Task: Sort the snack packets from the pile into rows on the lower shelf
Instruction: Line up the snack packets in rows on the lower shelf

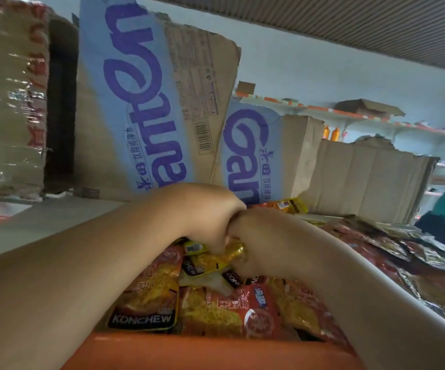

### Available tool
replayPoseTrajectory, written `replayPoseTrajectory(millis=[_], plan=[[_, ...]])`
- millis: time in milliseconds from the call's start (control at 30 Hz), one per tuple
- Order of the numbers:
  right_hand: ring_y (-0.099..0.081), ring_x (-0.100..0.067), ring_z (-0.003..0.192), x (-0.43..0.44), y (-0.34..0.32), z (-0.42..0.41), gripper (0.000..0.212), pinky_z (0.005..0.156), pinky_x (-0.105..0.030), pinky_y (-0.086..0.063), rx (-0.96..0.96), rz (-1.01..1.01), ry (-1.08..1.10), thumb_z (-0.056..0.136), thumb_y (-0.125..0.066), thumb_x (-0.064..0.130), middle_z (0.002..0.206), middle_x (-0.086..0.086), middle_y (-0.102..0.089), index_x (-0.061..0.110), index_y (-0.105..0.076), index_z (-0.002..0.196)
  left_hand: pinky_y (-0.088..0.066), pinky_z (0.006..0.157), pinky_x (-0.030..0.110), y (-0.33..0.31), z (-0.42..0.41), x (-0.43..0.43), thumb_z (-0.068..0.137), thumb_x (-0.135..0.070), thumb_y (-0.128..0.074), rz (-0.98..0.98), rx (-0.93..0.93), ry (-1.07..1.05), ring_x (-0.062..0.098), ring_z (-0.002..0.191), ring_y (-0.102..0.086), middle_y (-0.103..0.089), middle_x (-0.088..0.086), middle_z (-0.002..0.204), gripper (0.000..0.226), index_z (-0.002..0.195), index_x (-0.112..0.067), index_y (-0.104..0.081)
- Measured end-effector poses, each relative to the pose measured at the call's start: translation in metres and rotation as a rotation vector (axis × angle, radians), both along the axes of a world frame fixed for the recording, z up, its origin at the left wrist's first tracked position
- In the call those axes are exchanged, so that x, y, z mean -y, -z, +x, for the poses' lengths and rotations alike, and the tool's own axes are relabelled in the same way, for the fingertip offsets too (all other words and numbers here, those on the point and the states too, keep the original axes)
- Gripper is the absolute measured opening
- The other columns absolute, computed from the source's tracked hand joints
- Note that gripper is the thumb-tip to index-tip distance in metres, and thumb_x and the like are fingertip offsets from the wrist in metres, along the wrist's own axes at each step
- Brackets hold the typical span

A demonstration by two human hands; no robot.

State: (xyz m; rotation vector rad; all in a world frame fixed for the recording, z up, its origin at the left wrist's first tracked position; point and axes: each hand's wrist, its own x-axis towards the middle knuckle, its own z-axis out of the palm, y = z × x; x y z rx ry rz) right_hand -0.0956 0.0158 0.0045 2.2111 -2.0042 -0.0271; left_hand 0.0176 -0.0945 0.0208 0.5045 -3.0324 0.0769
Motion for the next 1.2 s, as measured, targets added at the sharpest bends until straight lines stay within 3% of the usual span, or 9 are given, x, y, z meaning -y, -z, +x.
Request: replayPoseTrajectory(millis=[200, 367, 500, 633, 800, 900, 967, 1100, 1200], plan=[[-0.054, -0.006, 0.073, 0.002, -0.001, -0.001, 0.013, 0.062, -0.014, -0.033, -0.108, -0.093, -0.045, 0.092, -0.058, 0.025, 0.087, 0.012, -0.063, 0.031, -0.069, 0.094, -0.034, 0.049, 0.014, 0.004, 0.004, -0.002, 0.082, -0.02, -0.075, 0.0, -0.081, 0.026, 0.001, 0.071, -0.057, -0.064, -0.014, 0.085, 0.036, 0.11, -0.038, -0.062], [-0.033, -0.004, 0.051, 0.0, -0.006, -0.004, 0.038, 0.053, -0.019, -0.025, -0.125, -0.226, -0.076, 0.086, -0.057, 0.015, 0.057, 0.014, -0.035, 0.03, -0.037, 0.057, -0.035, 0.05, 0.019, 0.009, 0.003, -0.001, 0.083, -0.015, -0.07, -0.034, -0.141, 0.018, 0.005, 0.069, -0.055, -0.059, -0.011, 0.081, 0.036, 0.111, -0.034, -0.06], [-0.045, -0.008, 0.065, -0.005, -0.009, -0.018, 0.016, 0.06, -0.026, -0.042, -0.056, -0.451, -0.089, 0.082, -0.064, 0.016, 0.067, 0.012, -0.049, 0.029, -0.06, 0.074, -0.047, 0.059, 0.029, -0.006, 0.01, 0.007, 0.081, -0.017, -0.072, 0.077, -0.338, -0.024, 0.011, 0.075, -0.062, -0.064, -0.007, 0.085, 0.031, 0.099, -0.038, -0.058], [-0.061, -0.003, 0.067, -0.012, -0.011, -0.039, 0.02, 0.058, -0.014, -0.047, 0.357, -0.505, 0.014, 0.081, -0.069, 0.018, 0.072, 0.013, -0.065, 0.036, -0.067, 0.087, -0.036, 0.045, 0.014, -0.026, 0.027, 0.033, 0.086, -0.015, -0.071, 0.349, -0.496, -0.139, -0.005, 0.051, -0.055, -0.066, -0.01, 0.077, 0.027, 0.108, -0.031, -0.067], [-0.063, 0.008, 0.072, -0.009, -0.009, -0.064, 0.022, 0.062, -0.017, -0.045, 0.453, -0.272, 0.13, 0.086, -0.063, 0.016, 0.083, 0.025, -0.068, 0.037, -0.07, 0.08, -0.047, 0.056, 0.024, -0.013, 0.028, 0.046, 0.088, -0.021, -0.071, 0.178, -0.065, -0.327, 0.005, 0.07, -0.064, -0.064, -0.014, 0.085, 0.034, 0.117, -0.038, -0.066], [-0.059, 0.009, 0.065, -0.006, -0.005, -0.068, 0.022, 0.056, -0.014, -0.038, 0.423, -0.237, 0.2, 0.089, -0.063, 0.021, 0.076, 0.029, -0.064, 0.038, -0.069, 0.076, -0.054, 0.049, 0.025, -0.003, 0.022, 0.043, 0.093, -0.014, -0.069, 0.353, 0.025, -0.384, 0.01, 0.056, -0.07, -0.072, -0.003, 0.075, 0.032, 0.118, -0.032, -0.063], [-0.062, 0.001, 0.067, -0.006, -0.001, -0.061, 0.015, 0.058, -0.017, -0.04, 0.409, -0.226, 0.249, 0.09, -0.067, 0.035, 0.077, 0.018, -0.066, 0.035, -0.067, 0.075, -0.053, 0.049, 0.022, -0.005, 0.024, 0.037, 0.094, -0.025, -0.073, 0.385, 0.034, -0.385, 0.007, 0.051, -0.069, -0.073, -0.003, 0.075, 0.027, 0.117, -0.03, -0.061], [-0.052, -0.006, 0.065, -0.002, 0.005, -0.03, 0.062, 0.053, -0.029, -0.035, 0.133, -0.199, 0.351, 0.072, -0.055, 0.088, 0.074, 0.008, -0.057, 0.026, -0.052, 0.072, -0.061, 0.062, 0.028, -0.012, 0.028, 0.015, 0.062, -0.067, -0.089, 0.338, 0.253, -0.392, 0.013, 0.082, -0.071, -0.066, -0.003, 0.104, 0.076, 0.122, -0.037, -0.052], [-0.049, -0.005, 0.066, 0.002, 0.009, -0.01, 0.067, 0.052, -0.029, -0.034, -0.003, -0.103, 0.361, 0.068, -0.05, 0.093, 0.073, 0.01, -0.055, 0.026, -0.051, 0.072, -0.055, 0.068, 0.031, -0.011, 0.023, -0.006, 0.058, -0.07, -0.088, 0.122, 0.366, -0.352, 0.014, 0.093, -0.06, -0.051, -0.013, 0.1, 0.08, 0.114, -0.037, -0.041]])
